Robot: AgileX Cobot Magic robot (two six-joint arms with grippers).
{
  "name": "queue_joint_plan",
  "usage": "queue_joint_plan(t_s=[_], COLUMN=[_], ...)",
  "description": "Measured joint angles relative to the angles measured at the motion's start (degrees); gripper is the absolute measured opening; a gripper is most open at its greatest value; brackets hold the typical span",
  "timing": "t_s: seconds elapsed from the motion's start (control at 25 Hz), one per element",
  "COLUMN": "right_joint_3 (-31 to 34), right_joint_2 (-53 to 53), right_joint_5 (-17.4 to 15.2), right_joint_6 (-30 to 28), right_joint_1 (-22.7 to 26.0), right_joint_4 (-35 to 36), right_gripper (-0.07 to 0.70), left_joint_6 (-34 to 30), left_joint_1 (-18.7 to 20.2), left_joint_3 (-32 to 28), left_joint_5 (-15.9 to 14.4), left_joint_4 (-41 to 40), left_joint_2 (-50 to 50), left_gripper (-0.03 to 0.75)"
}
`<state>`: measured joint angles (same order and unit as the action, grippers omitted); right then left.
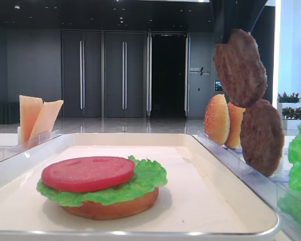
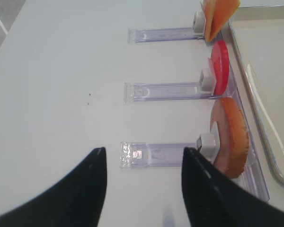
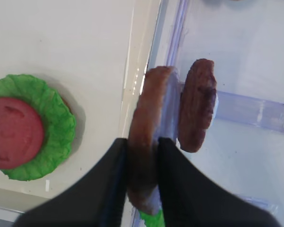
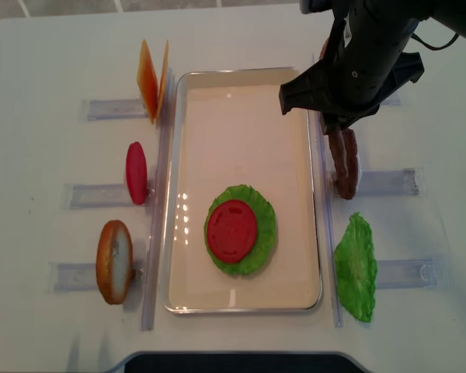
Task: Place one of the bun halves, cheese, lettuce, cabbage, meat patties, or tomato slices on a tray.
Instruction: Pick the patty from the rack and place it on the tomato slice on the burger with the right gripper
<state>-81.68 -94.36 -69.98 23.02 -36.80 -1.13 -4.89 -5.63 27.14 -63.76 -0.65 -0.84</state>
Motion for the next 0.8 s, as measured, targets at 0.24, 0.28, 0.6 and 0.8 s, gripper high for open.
queue_joint_plan(t_s=[0.24, 0.28, 0.6, 0.8], right_joint_3=[0.0, 0.0, 0.0, 0.1], right_joint_2=[0.8, 0.8, 1.2, 3.5], right_joint_5=[-0.1, -0.1, -0.1, -0.1], right_joint_6=[0.0, 0.0, 0.0, 0.0], right_joint_1=[0.0, 0.0, 0.0, 0.0], right_joint_4=[1.1, 1.1, 1.1, 1.1], right_gripper=[0.175, 0.175, 0.174, 0.174], left_joint_6=[0.0, 0.0, 0.0, 0.0], left_joint_1=[0.0, 0.0, 0.0, 0.0], left_joint_3=[0.0, 0.0, 0.0, 0.0], left_joint_5=[0.0, 0.0, 0.0, 0.0], left_joint_4=[0.0, 0.0, 0.0, 0.0], left_joint_2=[0.0, 0.0, 0.0, 0.0], left_gripper=[0.391, 0.391, 0.391, 0.391])
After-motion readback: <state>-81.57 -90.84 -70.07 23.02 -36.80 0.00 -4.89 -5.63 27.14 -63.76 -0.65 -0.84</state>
